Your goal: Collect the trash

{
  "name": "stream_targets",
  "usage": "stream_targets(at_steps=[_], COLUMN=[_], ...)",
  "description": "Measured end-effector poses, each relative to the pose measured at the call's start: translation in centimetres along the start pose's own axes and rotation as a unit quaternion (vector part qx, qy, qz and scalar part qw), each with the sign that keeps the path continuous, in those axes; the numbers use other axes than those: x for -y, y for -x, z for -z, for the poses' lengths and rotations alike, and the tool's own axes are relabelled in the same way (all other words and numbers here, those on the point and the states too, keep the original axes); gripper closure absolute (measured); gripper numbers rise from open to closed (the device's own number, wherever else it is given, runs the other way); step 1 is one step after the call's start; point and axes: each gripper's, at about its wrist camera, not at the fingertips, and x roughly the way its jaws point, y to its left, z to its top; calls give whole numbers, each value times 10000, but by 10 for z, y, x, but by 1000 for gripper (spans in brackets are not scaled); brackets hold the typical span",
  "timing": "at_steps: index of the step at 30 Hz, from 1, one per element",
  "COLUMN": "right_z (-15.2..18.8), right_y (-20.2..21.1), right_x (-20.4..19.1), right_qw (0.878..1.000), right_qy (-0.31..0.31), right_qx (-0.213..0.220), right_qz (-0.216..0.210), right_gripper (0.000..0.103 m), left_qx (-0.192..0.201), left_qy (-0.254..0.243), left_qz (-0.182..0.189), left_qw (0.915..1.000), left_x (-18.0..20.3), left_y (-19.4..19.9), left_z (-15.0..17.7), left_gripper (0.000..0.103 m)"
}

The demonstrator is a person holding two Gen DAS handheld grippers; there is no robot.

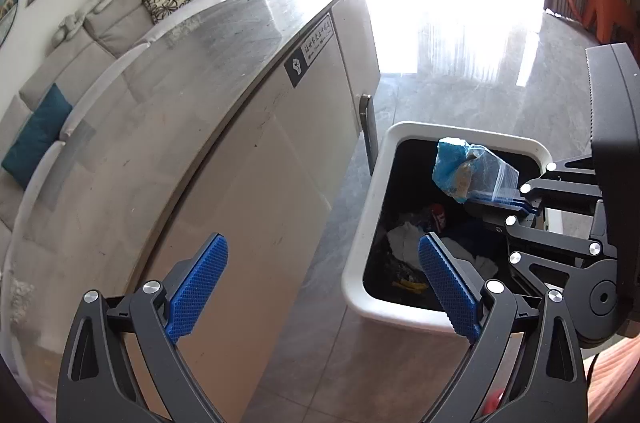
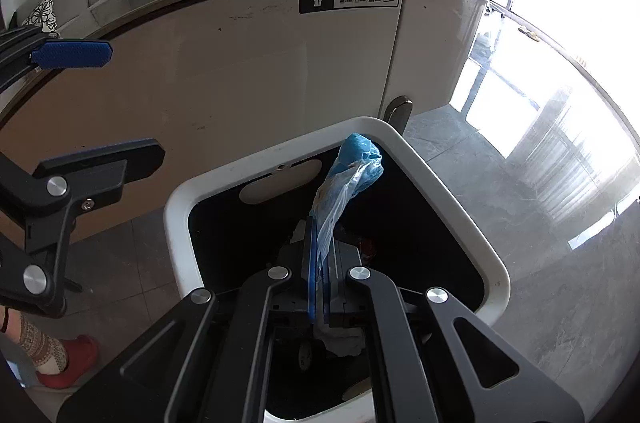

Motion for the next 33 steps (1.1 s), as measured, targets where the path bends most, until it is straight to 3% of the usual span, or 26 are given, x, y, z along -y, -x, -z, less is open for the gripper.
stream_targets(at_steps=[12,13,14,15,16,26,33], right_z=[6,6,1,1,2,0,-8], right_y=[-23,-24,-29,-31,-31,-26,25], right_x=[2,3,5,6,5,18,15], right_qw=[9995,9994,9990,9985,9986,9994,9993], right_qy=[-1,-4,-37,-77,-65,-130,-294], right_qx=[-311,-336,-403,-472,-464,-330,201], right_qz=[-50,-72,-172,-260,-228,19,111], right_gripper=[99,91,74,19,6,4,4], left_qx=[68,70,76,83,85,95,273], left_qy=[10,6,3,0,-1,111,183], left_qz=[-1,-1,-5,-7,-8,6,-56], left_qw=[10000,10000,10000,10000,10000,9999,9994], left_x=[-5,-5,-5,-5,-5,-11,-20], left_y=[4,4,4,4,4,11,32], left_z=[-1,-1,-2,-2,-1,-2,-5], left_gripper=[7,7,7,7,7,7,7])
